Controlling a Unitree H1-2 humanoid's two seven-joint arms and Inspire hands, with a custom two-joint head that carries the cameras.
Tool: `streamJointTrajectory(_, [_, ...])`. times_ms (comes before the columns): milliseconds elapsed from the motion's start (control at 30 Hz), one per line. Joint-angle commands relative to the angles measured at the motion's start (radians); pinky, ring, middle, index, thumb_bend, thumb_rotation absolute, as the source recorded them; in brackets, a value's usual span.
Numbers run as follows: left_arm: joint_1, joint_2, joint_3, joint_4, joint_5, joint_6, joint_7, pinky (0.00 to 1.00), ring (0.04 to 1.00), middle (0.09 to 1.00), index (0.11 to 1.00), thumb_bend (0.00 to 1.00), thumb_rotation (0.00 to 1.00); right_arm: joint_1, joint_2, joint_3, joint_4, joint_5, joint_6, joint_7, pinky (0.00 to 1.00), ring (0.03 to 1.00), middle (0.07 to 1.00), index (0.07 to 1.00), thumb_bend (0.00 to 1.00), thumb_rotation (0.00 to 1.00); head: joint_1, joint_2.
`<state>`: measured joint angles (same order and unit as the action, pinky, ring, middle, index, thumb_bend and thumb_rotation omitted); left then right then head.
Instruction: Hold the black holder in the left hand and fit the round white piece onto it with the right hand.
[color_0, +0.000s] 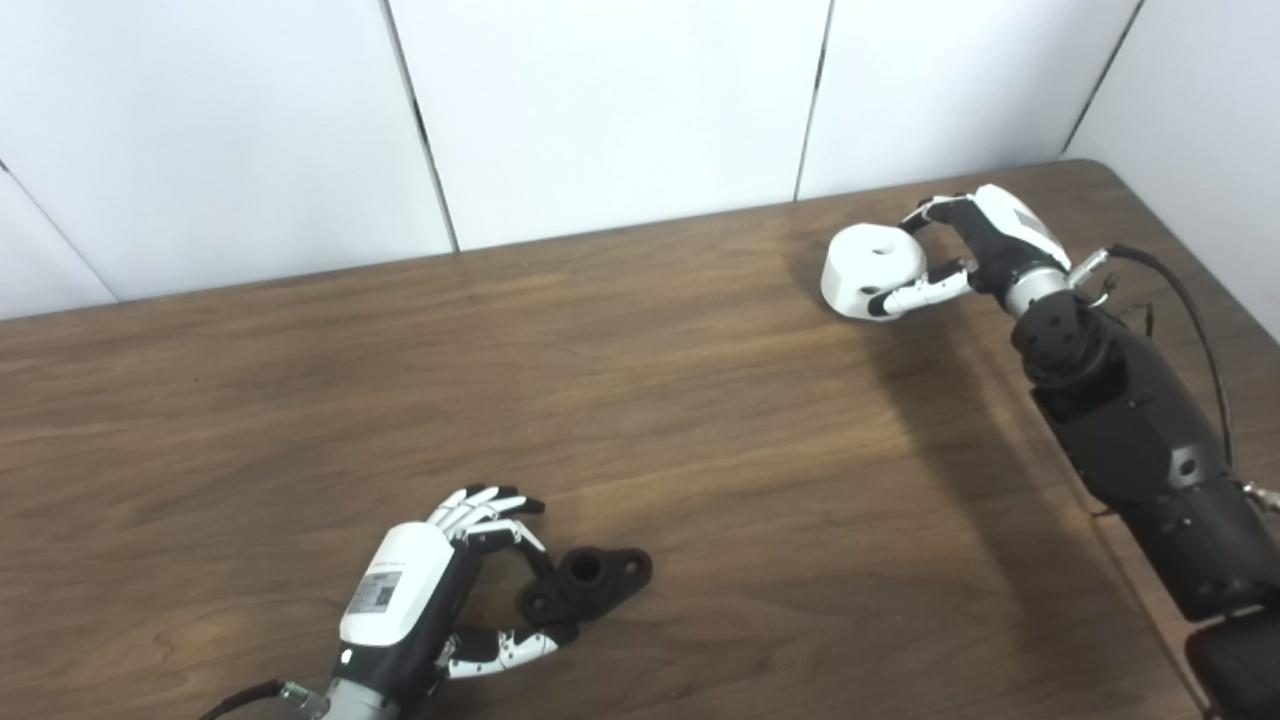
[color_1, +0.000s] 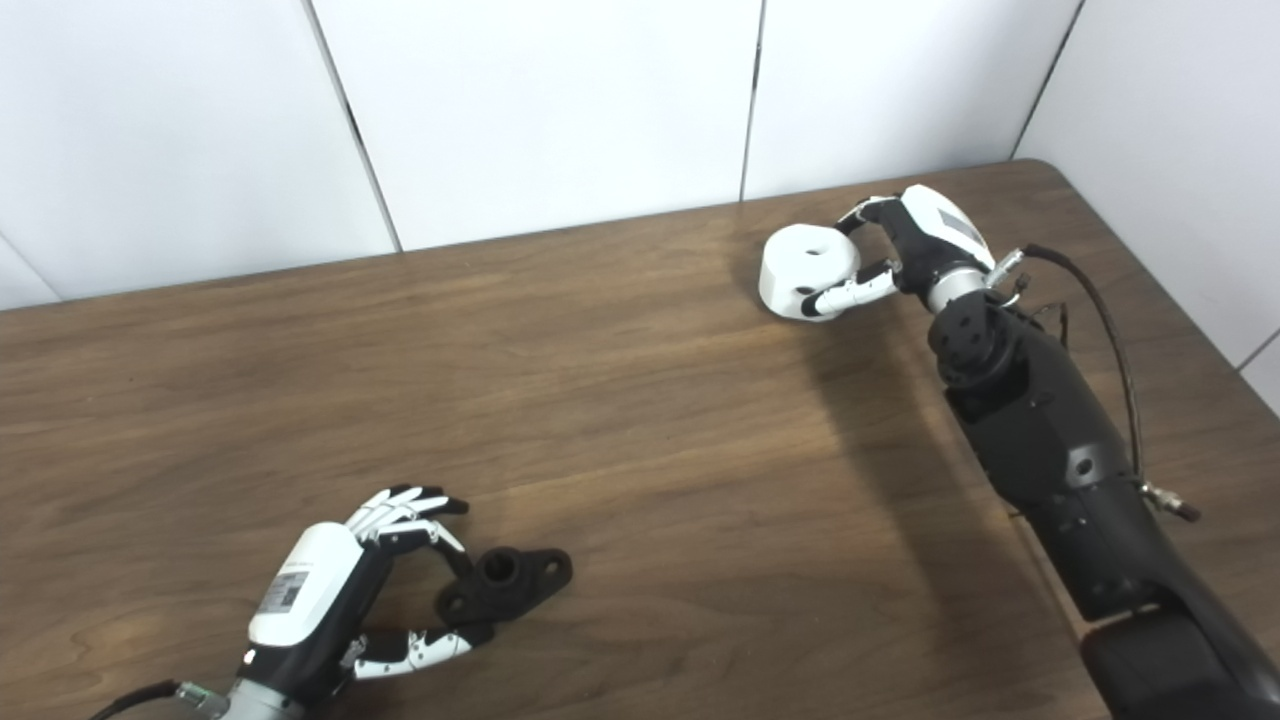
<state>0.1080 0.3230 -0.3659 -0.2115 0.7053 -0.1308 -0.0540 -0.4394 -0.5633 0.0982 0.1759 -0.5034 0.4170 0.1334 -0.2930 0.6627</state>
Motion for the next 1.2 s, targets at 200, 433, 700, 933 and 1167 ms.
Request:
streamJointTrajectory(200, [0.038,0.03,-0.011,0.033,0.016,0.024,-0.06,0.9,0.877,0.806,0.487,0.52,0.04,-0.036,-0.012,-0.013,-0.028,-0.002,-0.058,-0.035,0.9,0.983,0.882,0.617,0.78,0.23,0.006,0.002])
streamJointTrajectory(433, [0.038,0.026,-0.014,0.036,0.017,0.021,-0.057,0.9,0.877,0.805,0.487,0.52,0.04,-0.039,0.001,-0.028,-0.019,0.009,-0.069,-0.054,0.92,0.974,0.85,0.496,0.53,0.15,0.011,0.002])
streamJointTrajectory(700, [0.035,0.025,-0.018,0.029,0.026,0.03,-0.065,0.9,0.88,0.805,0.487,0.52,0.04,-0.041,-0.001,-0.02,-0.009,-0.015,-0.095,-0.089,0.87,0.923,0.799,0.486,0.52,0.14,0.016,0.001])
streamJointTrajectory(933, [0.037,0.018,-0.021,0.022,0.031,0.034,-0.065,0.9,0.878,0.803,0.487,0.52,0.05,-0.036,-0.005,-0.023,-0.018,-0.026,-0.107,-0.089,0.86,0.917,0.792,0.486,0.52,0.14,0.027,0.003])
streamJointTrajectory(1167, [0.036,0.001,-0.026,0.018,0.037,0.044,-0.068,0.9,0.878,0.803,0.487,0.52,0.04,0.011,-0.007,-0.036,-0.141,-0.017,-0.108,-0.063,0.88,0.911,0.784,0.485,0.52,0.14,0.091,0.019])
